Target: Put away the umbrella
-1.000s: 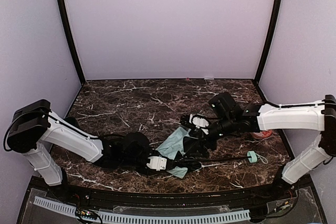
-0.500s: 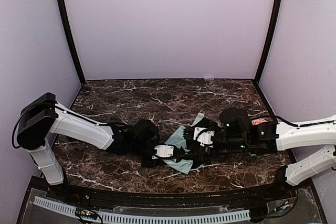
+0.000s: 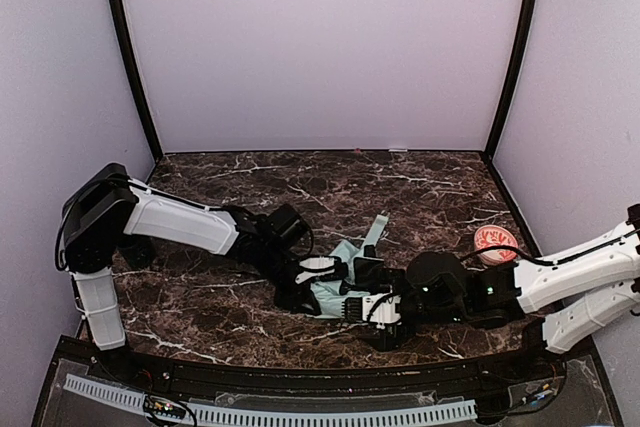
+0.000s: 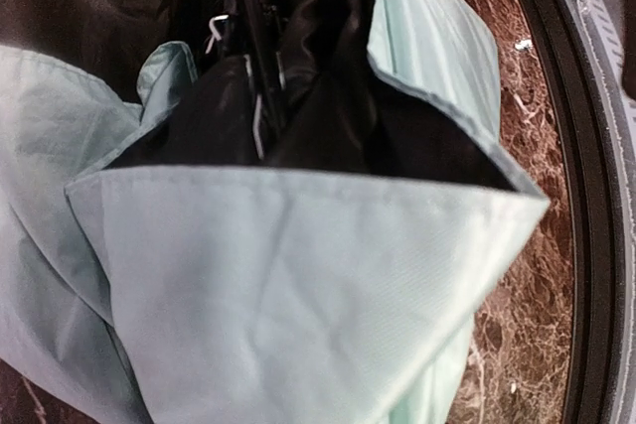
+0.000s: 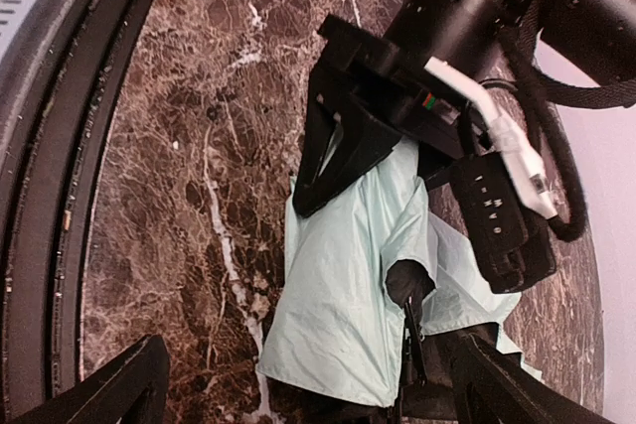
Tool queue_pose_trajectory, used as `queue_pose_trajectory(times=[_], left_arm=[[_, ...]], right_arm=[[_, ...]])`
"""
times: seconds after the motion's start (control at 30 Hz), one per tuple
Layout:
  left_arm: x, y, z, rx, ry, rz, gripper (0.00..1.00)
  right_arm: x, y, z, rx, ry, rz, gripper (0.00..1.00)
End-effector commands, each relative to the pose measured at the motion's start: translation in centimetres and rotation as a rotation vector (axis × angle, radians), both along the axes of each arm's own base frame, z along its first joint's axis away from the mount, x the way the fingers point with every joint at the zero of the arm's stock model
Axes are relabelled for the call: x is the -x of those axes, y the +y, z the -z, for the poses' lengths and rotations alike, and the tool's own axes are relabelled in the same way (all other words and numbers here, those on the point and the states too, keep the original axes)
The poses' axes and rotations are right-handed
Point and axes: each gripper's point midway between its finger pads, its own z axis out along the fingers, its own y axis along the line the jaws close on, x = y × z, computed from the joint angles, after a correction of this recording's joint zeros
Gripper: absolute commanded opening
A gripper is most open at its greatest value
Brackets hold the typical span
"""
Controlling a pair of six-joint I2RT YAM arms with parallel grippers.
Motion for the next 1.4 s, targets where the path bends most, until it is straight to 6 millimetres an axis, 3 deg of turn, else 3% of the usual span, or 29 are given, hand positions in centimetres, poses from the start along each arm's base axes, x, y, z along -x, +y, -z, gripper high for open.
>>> queue_pose_trajectory(times=[0.0,0.13,0.4,0.47,0.57,0.63,0.73,0.8,0.9,0.97,1.1,1.2,1.3,1.37], left_arm=[[4.9,5.1,3.7,-0.244,0.265,-0.007,0.00],[5.2,5.3,3.9,-0.266,0.296,-0.003,0.00],[5.7,5.3,3.7,-0.267,0.346,0.004,0.00],[5.5,5.3,3.8,-0.267,0.348,-0.003,0.00],[5.5,5.1,3.6,-0.256,0.360,-0.006,0.02],[5.3,5.0,3.4,-0.247,0.363,-0.009,0.04],[4.8,4.8,3.2,-0.232,0.341,-0.030,0.19],[3.5,4.7,2.8,-0.208,0.281,-0.086,0.44],[-0.3,4.6,0.0,-0.101,0.098,-0.232,0.82],[-3.4,4.7,-3.0,0.012,-0.065,-0.351,0.98],[-5.5,6.2,-9.5,0.236,-0.307,-0.473,0.99],[-4.7,7.1,-12.8,0.371,-0.415,-0.455,0.98],[-2.1,6.9,-14.0,0.451,-0.544,-0.323,0.90],[0.3,6.4,-12.7,0.449,-0.668,-0.180,0.87]], right_arm=[[-2.6,1.8,0.2,0.005,-0.154,0.047,1.00],[-3.3,3.0,2.4,0.092,-0.185,0.029,0.99],[-3.9,4.3,5.5,0.168,-0.121,0.061,0.86],[-3.5,4.3,6.3,0.193,-0.095,0.054,0.71],[-3.3,4.3,6.7,0.201,-0.065,0.050,0.40],[-3.0,4.2,6.9,0.206,-0.049,0.046,0.28],[-2.7,4.0,7.3,0.218,-0.009,0.054,0.23],[-2.3,3.8,7.8,0.222,0.040,0.054,0.21],[-1.9,3.5,8.3,0.220,0.129,0.066,0.17],[-1.6,3.3,8.4,0.211,0.195,0.071,0.15],[-1.2,3.4,8.4,0.169,0.342,0.077,0.13],[-0.4,3.7,8.7,0.151,0.492,0.071,0.13],[0.6,3.7,9.6,0.163,0.670,0.060,0.13],[1.2,3.4,10.5,0.188,0.786,0.067,0.13]])
